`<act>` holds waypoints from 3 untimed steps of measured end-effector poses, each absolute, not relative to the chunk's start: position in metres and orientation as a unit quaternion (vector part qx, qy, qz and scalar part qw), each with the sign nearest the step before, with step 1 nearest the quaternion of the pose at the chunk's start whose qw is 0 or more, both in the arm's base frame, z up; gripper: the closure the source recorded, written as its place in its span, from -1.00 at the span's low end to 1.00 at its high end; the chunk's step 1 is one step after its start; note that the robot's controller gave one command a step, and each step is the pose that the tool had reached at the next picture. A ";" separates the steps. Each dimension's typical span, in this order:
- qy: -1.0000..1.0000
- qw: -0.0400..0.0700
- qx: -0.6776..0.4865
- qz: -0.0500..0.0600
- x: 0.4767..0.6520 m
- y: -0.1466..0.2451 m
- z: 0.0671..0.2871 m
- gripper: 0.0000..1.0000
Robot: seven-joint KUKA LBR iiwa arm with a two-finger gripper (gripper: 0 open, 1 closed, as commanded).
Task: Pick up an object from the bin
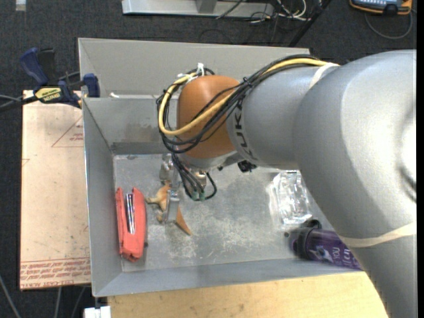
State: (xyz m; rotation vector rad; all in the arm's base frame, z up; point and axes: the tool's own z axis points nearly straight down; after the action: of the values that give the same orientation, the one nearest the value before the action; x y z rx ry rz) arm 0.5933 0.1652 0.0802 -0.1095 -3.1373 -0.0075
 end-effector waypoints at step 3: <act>-0.978 -0.002 -0.207 -0.005 0.582 0.125 0.077 -1.00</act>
Offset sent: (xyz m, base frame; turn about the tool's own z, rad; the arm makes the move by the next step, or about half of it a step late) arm -0.0143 -0.0421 -0.0061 0.3481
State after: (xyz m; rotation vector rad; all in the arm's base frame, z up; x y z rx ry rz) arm 0.5816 0.1247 0.0768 -0.6504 -3.0778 -0.0146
